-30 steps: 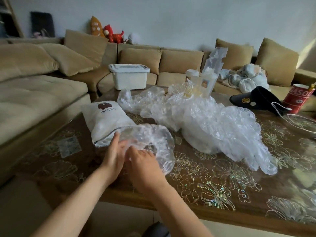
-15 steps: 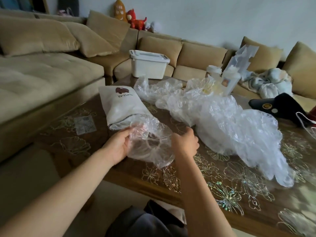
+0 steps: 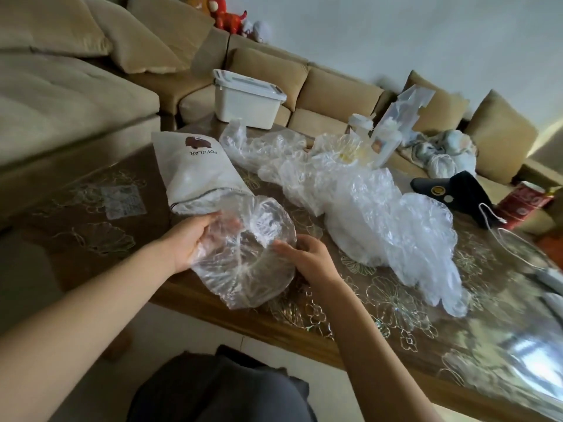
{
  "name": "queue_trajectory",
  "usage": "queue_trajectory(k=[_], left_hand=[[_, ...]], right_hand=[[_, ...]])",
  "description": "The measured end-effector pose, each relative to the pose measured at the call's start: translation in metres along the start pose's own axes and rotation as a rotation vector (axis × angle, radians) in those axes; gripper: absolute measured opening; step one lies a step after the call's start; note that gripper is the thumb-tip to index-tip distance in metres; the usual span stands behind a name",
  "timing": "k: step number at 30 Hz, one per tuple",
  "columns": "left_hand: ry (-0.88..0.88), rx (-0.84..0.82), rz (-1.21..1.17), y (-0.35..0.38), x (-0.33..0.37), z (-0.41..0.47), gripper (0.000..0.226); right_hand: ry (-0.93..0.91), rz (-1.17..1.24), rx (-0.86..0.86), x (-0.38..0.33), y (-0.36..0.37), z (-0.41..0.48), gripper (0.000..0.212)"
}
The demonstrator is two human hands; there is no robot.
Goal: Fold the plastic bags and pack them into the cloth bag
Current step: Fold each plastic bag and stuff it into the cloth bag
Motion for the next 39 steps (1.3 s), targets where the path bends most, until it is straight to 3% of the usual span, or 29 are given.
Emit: queue_trajectory(k=[2,5,8,10,14,17,19,21,24,26,28,30,34,36,39], left_hand=[[0.0,-0.009,-0.065,0.003,-0.001,-0.002,0.032],[0.013,-0.047,-0.194,0.005,-0.001,-0.002,0.03],[0.019,-0.076,-0.175,0.012,-0.002,-0.001,0.03],[0.034,-0.057,-0.173,0.008,0.0,-0.005,0.027],[0.033,-0.035,-0.198,0.011,0.0,-0.006,0.026],[0.037,-0.001,-0.217,0.009,0.003,-0.001,0.02],[0.062,0.081,-0.197,0.008,0.004,0.002,0.034],[0.167,0.188,-0.037,0.012,0.004,0.0,0.035],[0.564,0.341,0.484,0.026,0.001,-0.032,0.033],[0.926,0.287,0.764,0.042,0.001,-0.053,0.038],[1.169,0.174,1.006,0.062,0.004,-0.06,0.039],[1.136,0.076,1.247,0.086,0.005,-0.05,0.04],[0.693,0.088,1.808,0.092,-0.022,0.003,0.056],[0.507,0.115,1.871,0.072,-0.032,0.016,0.066],[0.466,0.136,1.932,0.064,-0.034,0.023,0.075]], right_hand=[[0.025,0.034,0.008,-0.007,-0.005,-0.001,0.019],[-0.016,0.105,0.223,-0.03,-0.035,0.003,0.009],[-0.299,-0.113,0.467,-0.088,-0.073,-0.008,0.003],[-0.557,-0.343,0.524,-0.13,-0.073,-0.029,0.005],[-0.852,-0.756,0.371,-0.121,-0.036,-0.051,0.012],[-0.876,-0.926,0.146,-0.065,0.003,-0.052,0.02],[-0.818,-0.847,0.058,-0.041,0.015,-0.054,0.016],[-0.754,-0.733,-0.016,-0.031,0.025,-0.056,0.011],[-0.604,-0.51,-0.172,-0.035,0.03,-0.065,0.028],[-0.552,-0.312,-0.095,-0.05,0.017,-0.058,0.028],[-0.552,-0.326,0.1,-0.062,-0.004,-0.037,0.028],[-0.566,-0.584,0.147,-0.064,-0.006,-0.013,0.037],[-0.399,-0.8,-0.138,-0.015,0.018,0.012,0.052],[-0.343,-0.988,-0.193,0.007,0.013,0.017,0.056],[-0.225,-1.071,-0.203,0.021,-0.007,0.025,0.06]])
Point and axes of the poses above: each hand's wrist, its own z-axis towards the middle knuckle, its own y-axis out of the palm, x = y × z, the point moved 7 cm from there along z, towards the middle knuckle, and after that the axes turned 8 degrees about -y, right-handed, at the moved point
